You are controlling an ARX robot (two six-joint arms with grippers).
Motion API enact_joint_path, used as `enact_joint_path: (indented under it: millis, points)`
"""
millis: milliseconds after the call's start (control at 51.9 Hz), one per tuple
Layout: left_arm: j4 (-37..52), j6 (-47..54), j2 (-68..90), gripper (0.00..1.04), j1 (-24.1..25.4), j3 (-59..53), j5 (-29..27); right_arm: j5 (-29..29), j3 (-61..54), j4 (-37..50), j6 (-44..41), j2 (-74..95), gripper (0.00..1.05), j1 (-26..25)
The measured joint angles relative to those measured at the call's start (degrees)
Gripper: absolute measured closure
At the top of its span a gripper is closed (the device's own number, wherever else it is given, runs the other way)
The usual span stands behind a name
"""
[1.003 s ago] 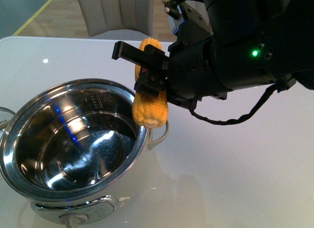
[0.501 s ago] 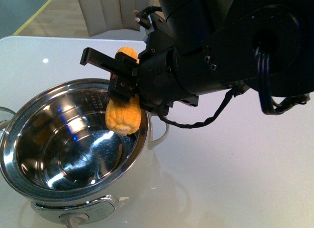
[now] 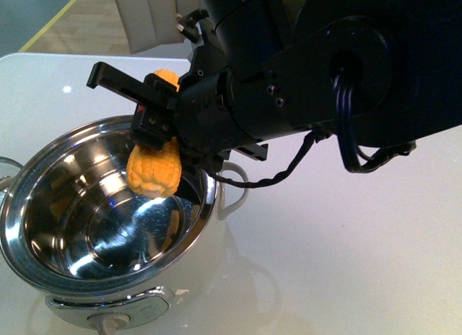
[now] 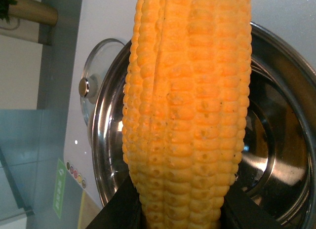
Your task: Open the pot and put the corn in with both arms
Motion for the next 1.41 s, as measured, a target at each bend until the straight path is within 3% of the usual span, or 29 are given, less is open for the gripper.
enact_joint_path:
  millis: [328, 405, 771, 1041, 1234, 1408]
  points:
    - [0.00, 0.00, 0.00, 0.07, 0.00, 0.00, 0.00, 0.66, 1.86, -1.38, -0.26, 2.49, 0.81, 1.46]
    - [0.00, 0.00, 0.00, 0.07, 0.00, 0.00, 0.00, 0.76, 2.12, -2.05, -0.44, 3.10, 0.63, 1.81]
    - [0.00, 0.00, 0.00, 0.07, 0.02, 0.00, 0.00, 0.07, 1.86, -0.50, -0.09, 3.93, 0.08, 1.53]
    - [0.00, 0.00, 0.00, 0.07, 0.00, 0.00, 0.00, -2.05, -6.27, 3.74, 1.42, -2.69, 0.09, -6.23]
    - [0.00, 0.00, 0.00, 0.07, 0.00, 0.00, 0.00, -2.45, -14.25, 4.07, -0.22, -12.92, 0.09, -16.09]
    - [0.00, 0.00, 0.00, 0.07, 0.02, 0.00, 0.00, 5.75, -22.40, 2.62, -11.87, -24.02, 0.09, -23.34]
